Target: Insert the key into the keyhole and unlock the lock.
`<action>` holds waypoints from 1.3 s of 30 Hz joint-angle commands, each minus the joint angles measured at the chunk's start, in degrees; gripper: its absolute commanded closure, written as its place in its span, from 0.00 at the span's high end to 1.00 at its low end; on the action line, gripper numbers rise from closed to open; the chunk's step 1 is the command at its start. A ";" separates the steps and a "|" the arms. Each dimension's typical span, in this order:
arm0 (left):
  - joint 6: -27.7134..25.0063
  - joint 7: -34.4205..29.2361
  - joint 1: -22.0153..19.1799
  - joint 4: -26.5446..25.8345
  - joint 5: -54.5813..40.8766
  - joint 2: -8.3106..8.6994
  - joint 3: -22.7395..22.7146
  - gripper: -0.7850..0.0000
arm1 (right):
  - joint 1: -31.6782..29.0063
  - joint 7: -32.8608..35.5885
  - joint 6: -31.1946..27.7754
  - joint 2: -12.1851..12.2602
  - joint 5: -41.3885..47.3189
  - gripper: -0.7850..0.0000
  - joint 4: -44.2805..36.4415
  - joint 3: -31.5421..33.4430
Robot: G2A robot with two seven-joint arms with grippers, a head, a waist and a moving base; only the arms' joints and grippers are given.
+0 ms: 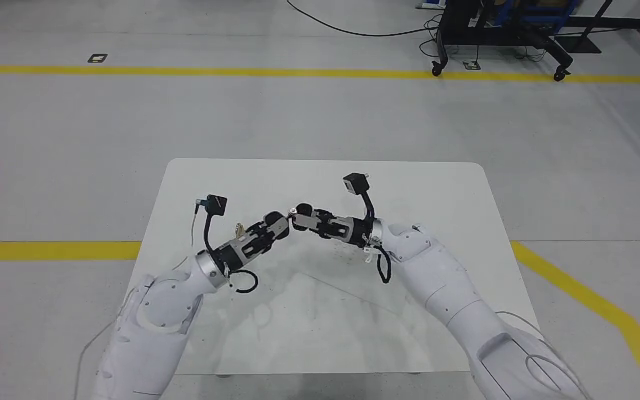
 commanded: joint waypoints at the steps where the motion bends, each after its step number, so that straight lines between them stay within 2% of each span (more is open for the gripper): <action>1: -0.20 0.27 0.11 -0.11 0.36 0.06 -0.31 0.00 | 0.00 0.00 0.00 0.00 0.01 1.00 0.00 0.00; 11: -0.23 0.44 0.15 -0.35 0.60 0.06 -0.14 0.00 | 0.00 0.00 0.00 0.00 0.01 1.00 0.00 0.00; 14: -1.72 -0.77 0.19 -0.78 1.00 0.22 0.05 0.00 | -0.10 0.46 3.84 0.49 -2.27 1.00 -1.36 0.30; 16: -2.64 -3.00 -0.04 -0.60 0.59 0.45 -0.19 0.00 | -0.28 3.90 4.08 1.21 -1.90 1.00 -2.51 0.90; 19: -3.80 -10.32 -0.67 0.07 -0.77 1.01 -0.21 0.00 | -0.21 7.85 7.84 2.89 -5.67 1.00 -6.01 0.33; 21: -4.55 -15.12 -1.30 -0.13 -0.64 1.46 -0.52 0.00 | -1.02 8.76 8.75 4.10 -7.23 1.00 -8.82 -0.21; 23: -5.33 -17.92 -1.08 -0.52 -1.36 1.82 -0.92 0.00 | -1.80 10.26 10.25 5.38 -8.17 1.00 -12.87 -2.01; 27: -6.56 -22.29 -0.59 -1.19 -2.88 2.48 -1.74 0.00 | -2.16 11.71 11.70 7.82 -8.14 1.00 -15.93 -3.88; 29: -6.07 -23.52 -0.50 -1.17 -2.81 2.74 -1.97 0.00 | -1.96 11.77 11.76 8.73 -7.81 0.95 -16.47 -4.82; 31: -5.64 -23.92 -0.51 -1.14 -2.83 2.91 -1.96 0.00 | -1.79 10.98 10.96 9.50 -6.80 0.87 -16.86 -5.40; 32: -5.62 -24.11 -0.54 -1.15 -2.96 2.98 -1.87 0.00 | -1.69 10.63 10.62 9.89 -6.46 0.80 -17.07 -5.75; 36: -6.57 -26.08 -0.80 -1.23 -3.56 3.30 -1.02 0.00 | -1.15 9.37 9.36 11.23 -6.24 0.66 -16.91 -6.93; 39: -6.45 -26.51 -1.09 -1.15 -2.63 3.47 -0.20 0.00 | -0.66 8.88 8.87 11.77 -5.90 0.50 -16.91 -8.29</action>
